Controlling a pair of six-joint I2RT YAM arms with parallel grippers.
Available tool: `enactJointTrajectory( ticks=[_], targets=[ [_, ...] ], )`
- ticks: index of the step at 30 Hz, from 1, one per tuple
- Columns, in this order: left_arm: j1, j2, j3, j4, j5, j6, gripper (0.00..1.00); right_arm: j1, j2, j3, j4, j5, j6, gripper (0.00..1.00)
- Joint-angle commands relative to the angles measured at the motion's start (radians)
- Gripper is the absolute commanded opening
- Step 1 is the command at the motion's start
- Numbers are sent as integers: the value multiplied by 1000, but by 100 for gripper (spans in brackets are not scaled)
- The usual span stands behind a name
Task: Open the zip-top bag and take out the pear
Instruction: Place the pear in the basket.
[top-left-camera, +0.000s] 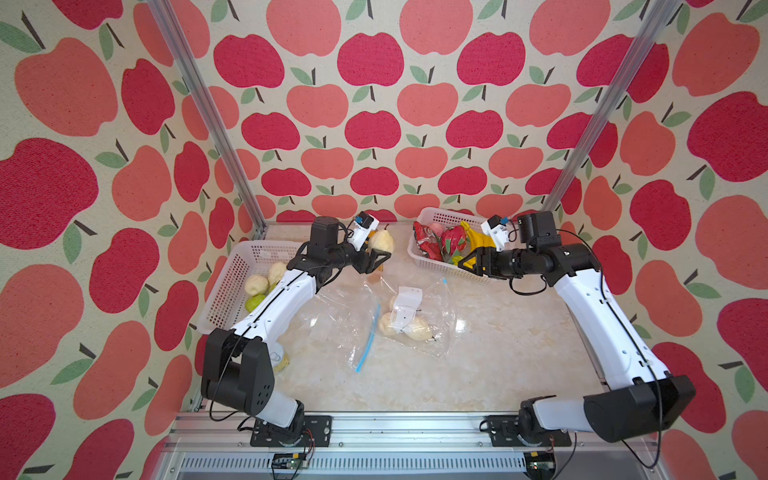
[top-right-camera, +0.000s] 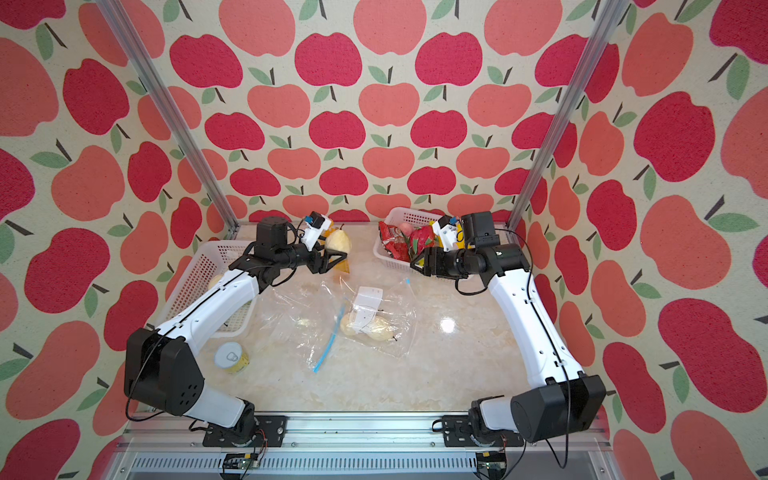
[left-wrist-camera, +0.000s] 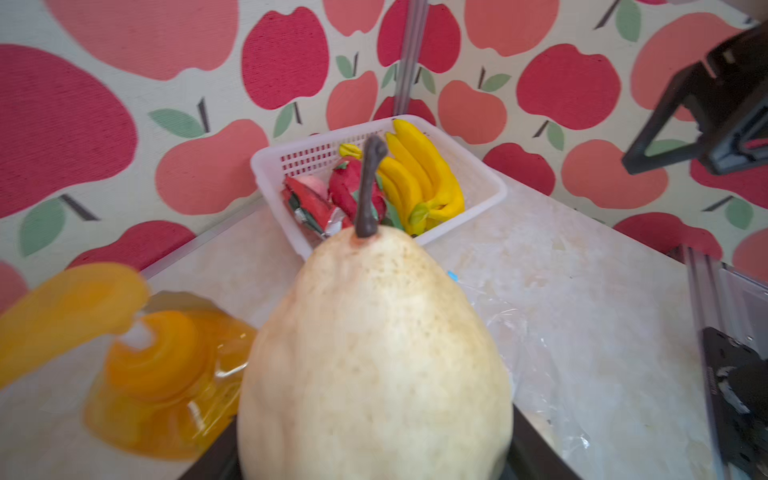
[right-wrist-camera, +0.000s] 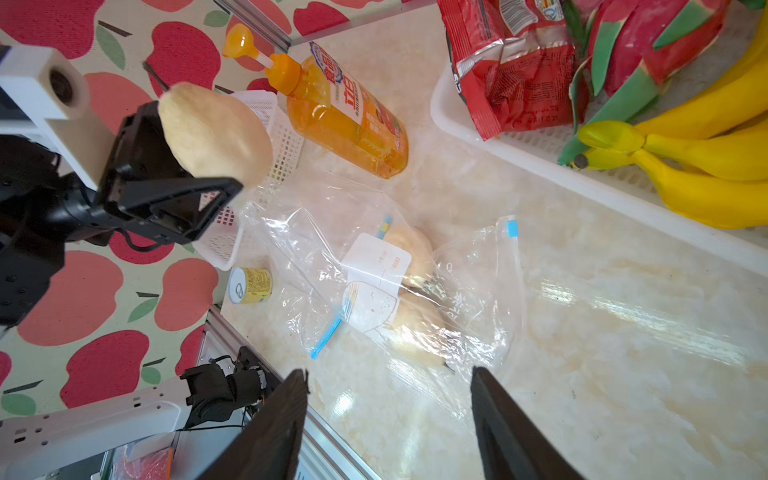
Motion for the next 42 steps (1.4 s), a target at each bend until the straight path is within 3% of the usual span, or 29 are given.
enactJointTrajectory(
  ticks=[1,6,10,16,25,29,33,37,42],
  targets=[
    [110,-35,32,-152,-186,-49,68,1,-53,-82,8,70,-25,65],
    [303,14,112,-310,-343,-2,67,0,-87,-186,37,102,-37,65],
    [397,43,103,-329,-455,45,66,1,-101,-252,76,103,-35,65],
    [495,130,87,-337,-472,79,66,1,-111,-322,132,78,-19,65],
    [533,276,127,-357,-417,78,68,-5,-125,-385,175,56,-4,65],
    [544,308,140,-373,-396,68,78,-16,-144,-407,185,45,7,65],
    [543,231,130,-356,-360,28,95,-37,-170,-448,207,24,40,66],
    [538,114,159,-378,-278,-12,99,-56,-194,-502,240,-13,86,66],
    [394,5,223,-492,-236,20,99,-88,-221,-603,308,-65,160,49]
  ],
)
